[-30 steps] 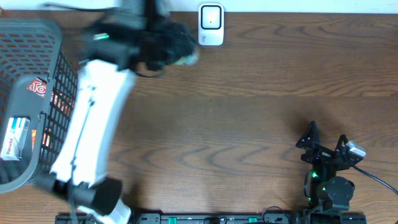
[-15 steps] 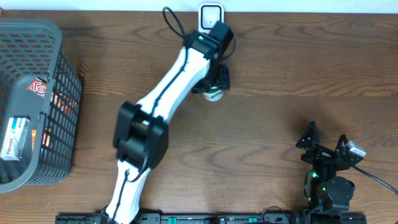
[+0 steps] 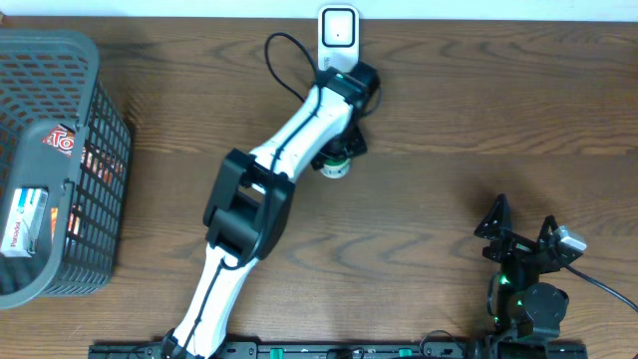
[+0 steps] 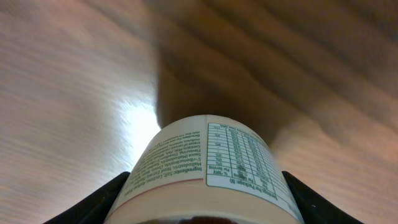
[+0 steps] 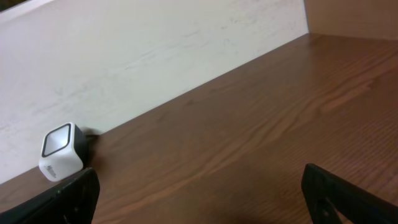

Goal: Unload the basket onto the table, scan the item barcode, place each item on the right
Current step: 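Lower the jar onto the table in front of the scanner and release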

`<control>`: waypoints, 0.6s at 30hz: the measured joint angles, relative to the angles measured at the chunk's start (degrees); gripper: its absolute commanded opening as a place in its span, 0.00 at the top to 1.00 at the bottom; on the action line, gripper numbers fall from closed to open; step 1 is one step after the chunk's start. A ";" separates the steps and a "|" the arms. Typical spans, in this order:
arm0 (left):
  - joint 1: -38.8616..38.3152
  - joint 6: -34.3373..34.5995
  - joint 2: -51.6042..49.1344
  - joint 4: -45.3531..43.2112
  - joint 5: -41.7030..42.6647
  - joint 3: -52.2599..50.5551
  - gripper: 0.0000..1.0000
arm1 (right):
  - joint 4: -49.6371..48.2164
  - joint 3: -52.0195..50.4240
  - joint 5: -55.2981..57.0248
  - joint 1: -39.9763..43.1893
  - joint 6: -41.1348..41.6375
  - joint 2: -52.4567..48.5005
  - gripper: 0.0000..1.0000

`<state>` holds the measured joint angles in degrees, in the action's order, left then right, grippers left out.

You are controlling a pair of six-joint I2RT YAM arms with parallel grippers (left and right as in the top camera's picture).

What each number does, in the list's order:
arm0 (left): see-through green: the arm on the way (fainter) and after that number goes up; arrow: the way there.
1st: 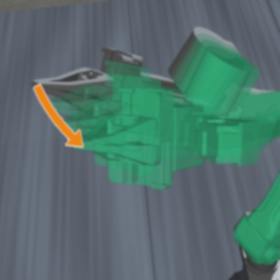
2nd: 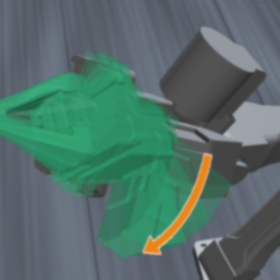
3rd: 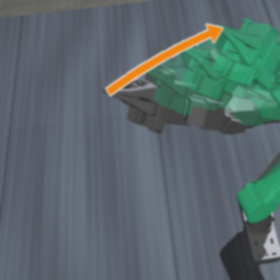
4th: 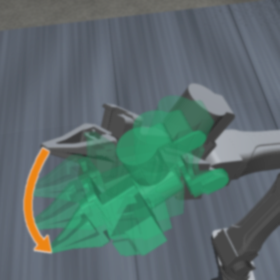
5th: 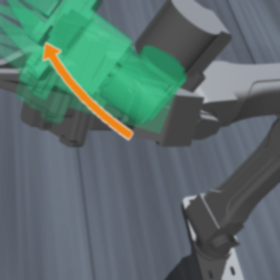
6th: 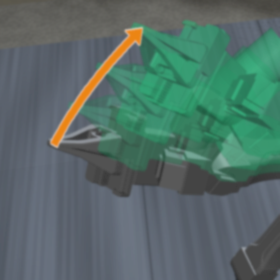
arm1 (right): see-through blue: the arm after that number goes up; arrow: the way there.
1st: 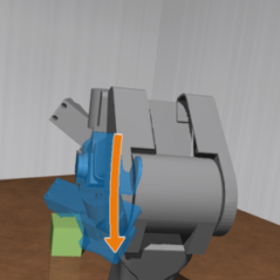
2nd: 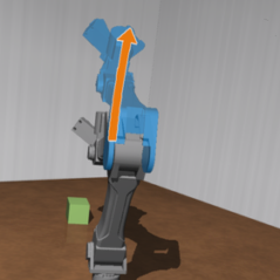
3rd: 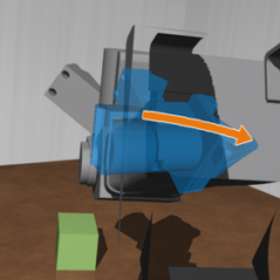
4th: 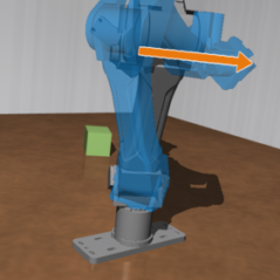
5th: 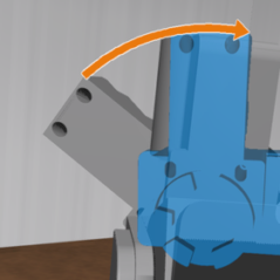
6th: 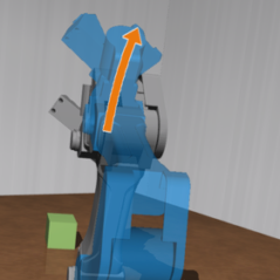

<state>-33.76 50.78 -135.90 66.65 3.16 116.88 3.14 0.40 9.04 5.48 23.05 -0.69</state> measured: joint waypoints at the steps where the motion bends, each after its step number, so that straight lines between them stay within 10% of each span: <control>1: -0.92 0.44 0.00 0.00 -0.15 0.00 0.38 | 0.00 0.00 0.00 0.00 0.00 0.00 0.01; 18: -9.03 5.44 0.46 1.46 -7.76 -4.48 0.31 | 0.00 0.00 0.00 0.00 0.00 0.00 0.01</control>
<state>-42.78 56.23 -135.44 68.12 -4.60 112.40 3.14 0.40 9.04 5.48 23.05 -0.69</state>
